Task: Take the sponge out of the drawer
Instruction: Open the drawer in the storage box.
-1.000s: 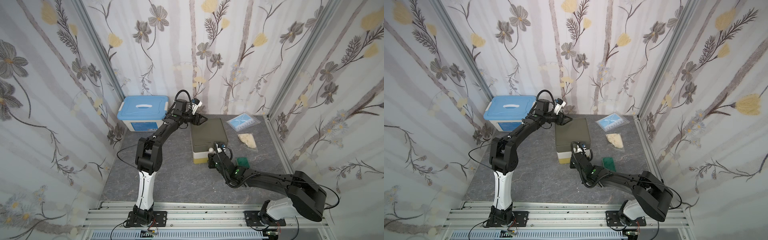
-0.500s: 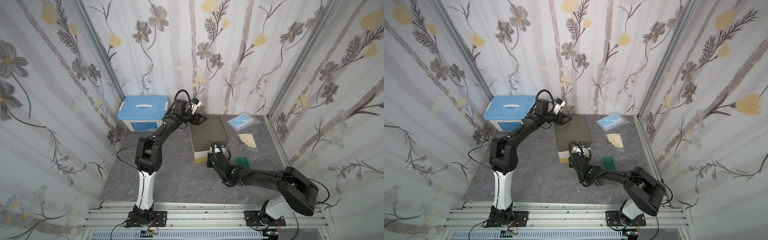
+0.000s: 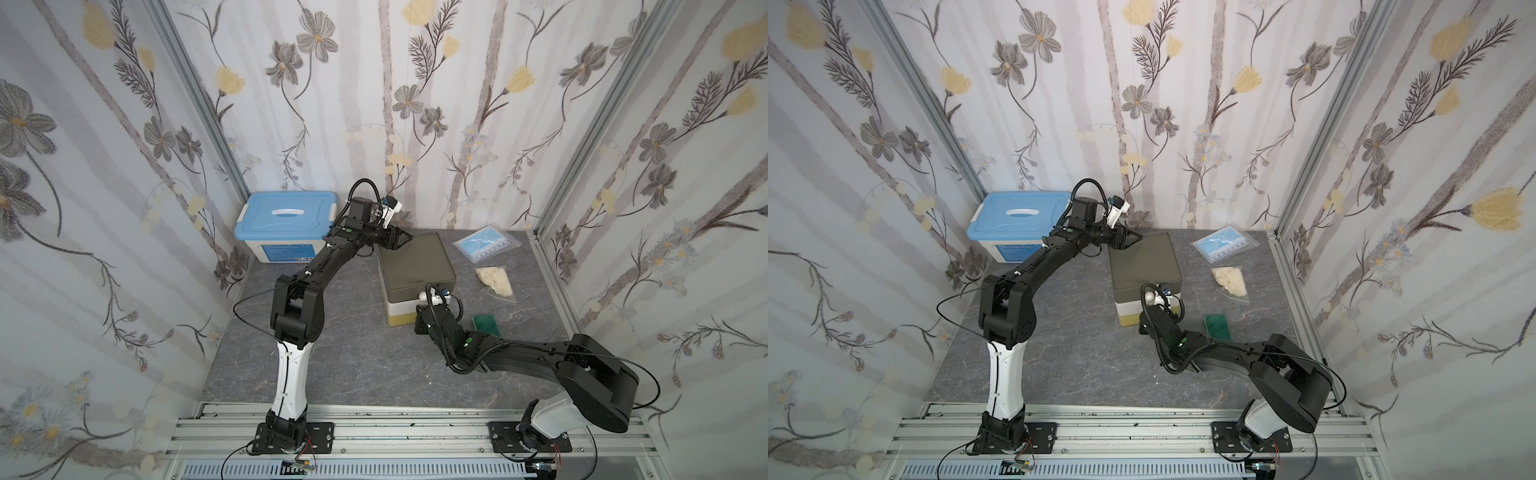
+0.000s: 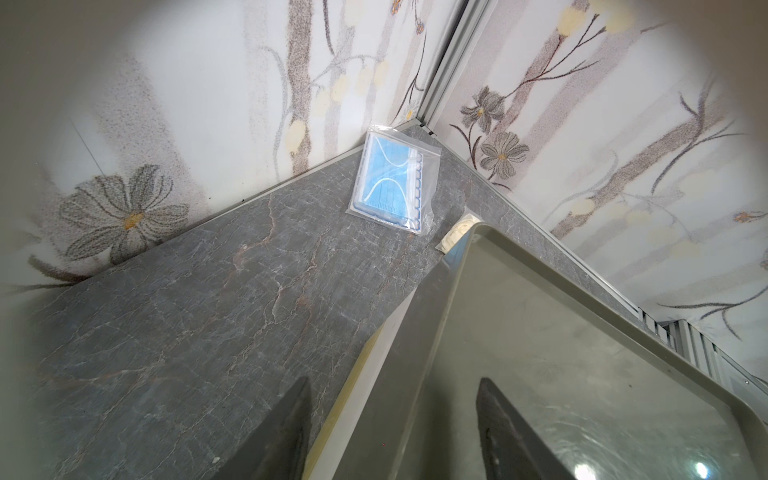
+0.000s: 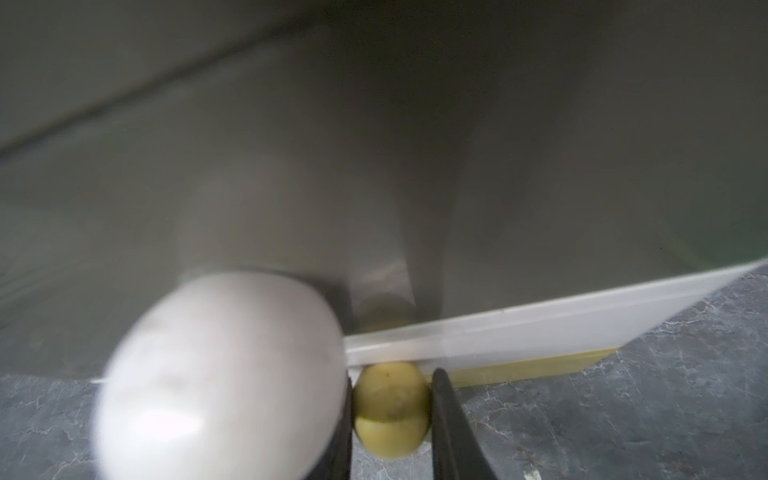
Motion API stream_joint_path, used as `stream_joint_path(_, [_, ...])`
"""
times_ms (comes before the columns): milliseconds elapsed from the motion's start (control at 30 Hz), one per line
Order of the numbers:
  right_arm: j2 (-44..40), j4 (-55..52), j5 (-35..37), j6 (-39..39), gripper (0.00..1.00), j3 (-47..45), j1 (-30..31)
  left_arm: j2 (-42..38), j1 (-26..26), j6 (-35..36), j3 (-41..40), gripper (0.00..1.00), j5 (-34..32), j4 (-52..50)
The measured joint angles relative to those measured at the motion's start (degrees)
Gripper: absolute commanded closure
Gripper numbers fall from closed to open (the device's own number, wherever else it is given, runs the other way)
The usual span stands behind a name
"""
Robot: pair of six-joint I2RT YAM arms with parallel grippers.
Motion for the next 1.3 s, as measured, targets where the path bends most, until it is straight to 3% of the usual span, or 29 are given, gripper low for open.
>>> stream_joint_path(233, [-3.4, -3.9, 0.2, 1.0, 0.91, -1.6, 2.4, 1.0, 0.0, -0.3, 1.6, 0.36, 0.6, -0.9])
stream_joint_path(733, [-11.4, -24.7, -3.1, 1.2, 0.94, 0.3, 9.1, 2.0, 0.0, -0.7, 3.2, 0.36, 1.1, -1.3])
stream_joint_path(1300, [-9.7, -32.5, 2.9, 4.0, 0.96, 3.1, 19.6, 2.5, -0.6, -1.3, 3.9, 0.36, 2.9, -1.6])
